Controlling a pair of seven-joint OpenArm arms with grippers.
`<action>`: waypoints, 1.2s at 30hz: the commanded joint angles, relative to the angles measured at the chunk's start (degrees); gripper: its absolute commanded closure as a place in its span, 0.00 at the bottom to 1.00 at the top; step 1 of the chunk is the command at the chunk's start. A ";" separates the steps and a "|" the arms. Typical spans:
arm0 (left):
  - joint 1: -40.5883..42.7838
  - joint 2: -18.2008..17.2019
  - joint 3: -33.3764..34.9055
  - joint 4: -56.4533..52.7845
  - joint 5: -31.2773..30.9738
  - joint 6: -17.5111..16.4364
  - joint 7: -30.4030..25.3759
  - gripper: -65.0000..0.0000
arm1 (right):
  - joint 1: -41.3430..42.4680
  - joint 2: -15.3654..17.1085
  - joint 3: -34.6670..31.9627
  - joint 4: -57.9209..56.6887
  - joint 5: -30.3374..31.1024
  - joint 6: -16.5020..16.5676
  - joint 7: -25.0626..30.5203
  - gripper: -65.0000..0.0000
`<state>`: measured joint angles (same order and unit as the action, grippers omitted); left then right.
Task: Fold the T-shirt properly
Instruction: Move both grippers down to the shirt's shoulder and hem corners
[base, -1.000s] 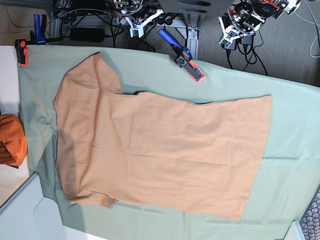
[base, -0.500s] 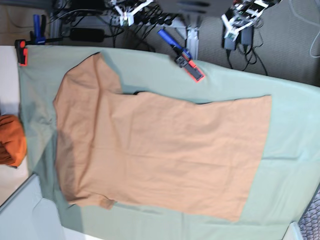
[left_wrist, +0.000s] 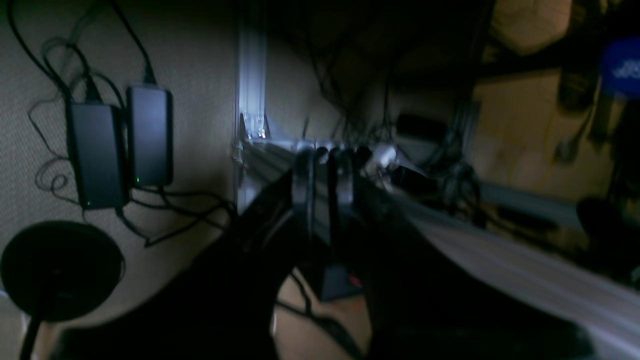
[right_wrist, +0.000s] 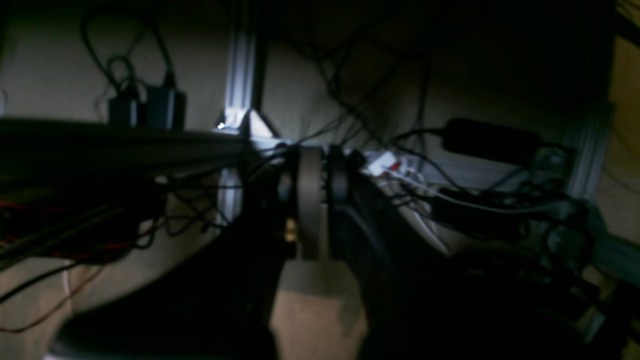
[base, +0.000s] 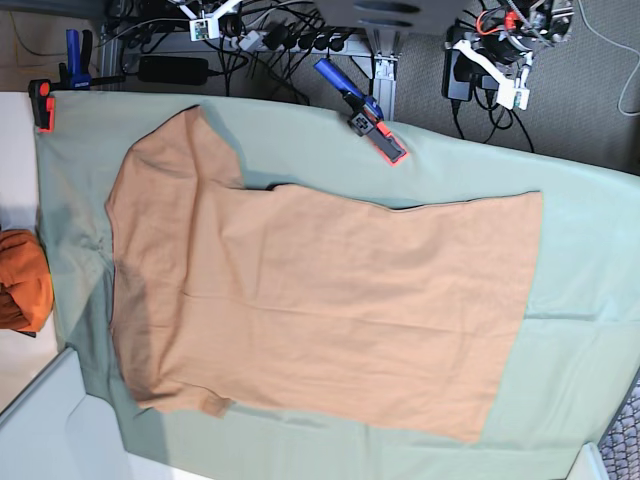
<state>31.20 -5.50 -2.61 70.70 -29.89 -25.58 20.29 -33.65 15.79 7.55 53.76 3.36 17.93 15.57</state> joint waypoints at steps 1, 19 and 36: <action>1.86 -0.26 -0.37 3.37 -2.05 -0.81 0.15 0.87 | -2.03 1.40 0.20 2.40 1.51 -0.98 0.90 0.94; 21.62 -3.91 -1.27 39.71 -6.78 -0.85 2.27 0.87 | -23.10 4.66 6.88 44.00 21.94 -1.01 -11.43 0.94; 24.20 -5.20 -1.29 47.52 -5.01 -0.79 4.42 0.62 | -17.51 -0.74 15.43 55.47 34.69 -16.20 -16.35 0.49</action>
<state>54.61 -10.50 -3.81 117.12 -34.28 -25.76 25.54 -50.61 14.70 22.41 108.42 37.76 4.51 -1.98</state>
